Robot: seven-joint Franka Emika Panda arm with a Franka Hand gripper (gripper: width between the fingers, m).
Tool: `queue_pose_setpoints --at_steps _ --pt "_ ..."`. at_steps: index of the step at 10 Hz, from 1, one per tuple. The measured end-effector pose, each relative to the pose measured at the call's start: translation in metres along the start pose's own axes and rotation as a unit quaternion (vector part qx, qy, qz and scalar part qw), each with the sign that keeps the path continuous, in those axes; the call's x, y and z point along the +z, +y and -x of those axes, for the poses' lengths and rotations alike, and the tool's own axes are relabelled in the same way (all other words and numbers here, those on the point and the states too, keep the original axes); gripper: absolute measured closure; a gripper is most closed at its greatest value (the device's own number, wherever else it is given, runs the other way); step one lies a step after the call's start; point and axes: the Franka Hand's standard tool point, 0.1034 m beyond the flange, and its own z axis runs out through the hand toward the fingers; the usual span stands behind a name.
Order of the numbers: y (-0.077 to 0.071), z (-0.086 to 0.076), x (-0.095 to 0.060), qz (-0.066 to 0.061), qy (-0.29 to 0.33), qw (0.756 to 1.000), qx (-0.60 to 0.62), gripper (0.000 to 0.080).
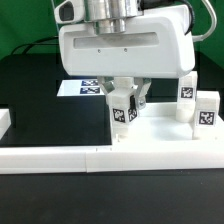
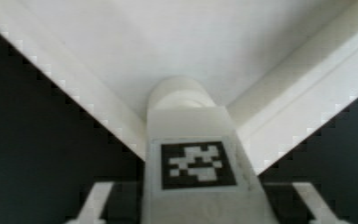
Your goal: Assemble square table
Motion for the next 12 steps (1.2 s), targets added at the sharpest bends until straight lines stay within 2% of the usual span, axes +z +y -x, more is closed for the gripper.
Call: queue_pose_setpoints --at_steps 1,3,4,6,8,9,10,11,12 --pt "0.0 0.0 0.0 0.002 -0.002 0.996 0.089 0.0509" --pt "-0.001 0.003 0.001 0.009 -0.011 0.969 0.249 0.0509" --pt "-0.005 0.007 0.003 0.006 -0.016 0.93 0.368 0.0509" --pt "-0.011 0.009 0.006 -0.03 -0.02 0.852 0.522 0.0509" --pt "-0.011 0.01 0.006 -0.03 -0.021 0.852 0.522 0.0508" --pt "-0.011 0.01 0.006 -0.03 -0.021 0.859 0.511 0.0329" --pt "-0.011 0.01 0.006 -0.03 -0.021 0.861 0.508 0.0212" --pt "-0.012 0.009 0.004 -0.028 -0.011 0.918 0.396 0.0212" --pt "-0.011 0.009 0.005 -0.033 -0.001 0.951 0.307 0.0161"
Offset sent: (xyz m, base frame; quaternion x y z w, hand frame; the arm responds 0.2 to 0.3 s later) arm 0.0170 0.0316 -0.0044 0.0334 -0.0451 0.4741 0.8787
